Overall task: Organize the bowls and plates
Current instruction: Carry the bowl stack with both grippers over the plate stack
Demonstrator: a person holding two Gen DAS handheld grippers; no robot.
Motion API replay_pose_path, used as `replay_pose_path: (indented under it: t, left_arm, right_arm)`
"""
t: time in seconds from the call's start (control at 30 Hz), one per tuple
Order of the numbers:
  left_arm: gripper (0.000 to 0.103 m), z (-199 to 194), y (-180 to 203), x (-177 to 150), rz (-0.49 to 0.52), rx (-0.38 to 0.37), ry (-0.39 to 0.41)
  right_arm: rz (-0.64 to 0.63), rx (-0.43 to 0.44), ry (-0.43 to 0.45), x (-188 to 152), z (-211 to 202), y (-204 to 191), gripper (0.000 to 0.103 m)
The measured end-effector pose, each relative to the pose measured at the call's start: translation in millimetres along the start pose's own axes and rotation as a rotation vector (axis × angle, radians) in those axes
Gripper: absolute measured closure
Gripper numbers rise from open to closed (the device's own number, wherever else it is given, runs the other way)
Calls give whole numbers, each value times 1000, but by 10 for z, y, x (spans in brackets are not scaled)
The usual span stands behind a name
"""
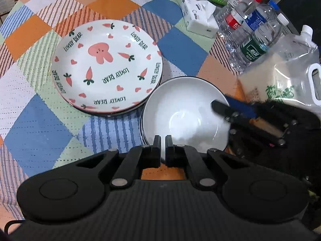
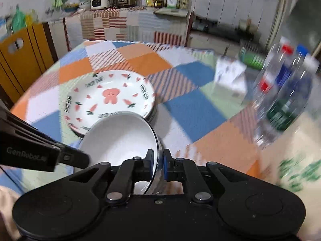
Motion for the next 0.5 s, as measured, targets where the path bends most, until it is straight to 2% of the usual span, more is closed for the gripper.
replay_pose_path:
  t: [0.07, 0.13, 0.2, 0.27, 0.3, 0.33, 0.4, 0.47, 0.5]
  left_arm:
    - [102, -32, -11, -9, 10, -6, 16]
    - [101, -95, -19, -12, 35, 16, 46]
    - [98, -168, -24, -4, 59, 24, 75]
    - [93, -233, -61, 7, 67, 24, 91]
    - [84, -254, -82, 15, 69, 25, 100]
    - [71, -263, -117, 30, 66, 31, 107]
    - [59, -242, -173, 58, 46, 30, 116]
    - [58, -175, -214, 71, 11, 4, 103]
    - [58, -134, -242, 75, -15, -8, 93]
  right_arm:
    - [-71, -20, 23, 34, -78, -8, 88]
    - [-83, 21, 53, 63, -163, 44, 82]
    - [-85, 56, 64, 50, -248, 121, 56]
    - [-112, 109, 86, -3, -366, 186, 52]
    - [-124, 143, 90, -37, -412, 219, 46]
    - [-131, 181, 90, -82, -460, 259, 41]
    - [-120, 231, 95, -168, -527, 319, 33]
    - [-111, 302, 72, -281, -518, 325, 26]
    - [-113, 331, 49, -340, -487, 300, 16]
Point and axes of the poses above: each gripper's, at about its wrist camera, not at the fingertips, and z roughly the way its jaws point, y to its right, x to its top, the point moved 7 cm from there along z, roughly the way its jaws point, and after that the axes turned 12 degrees about -z, right-handed, at the moved point
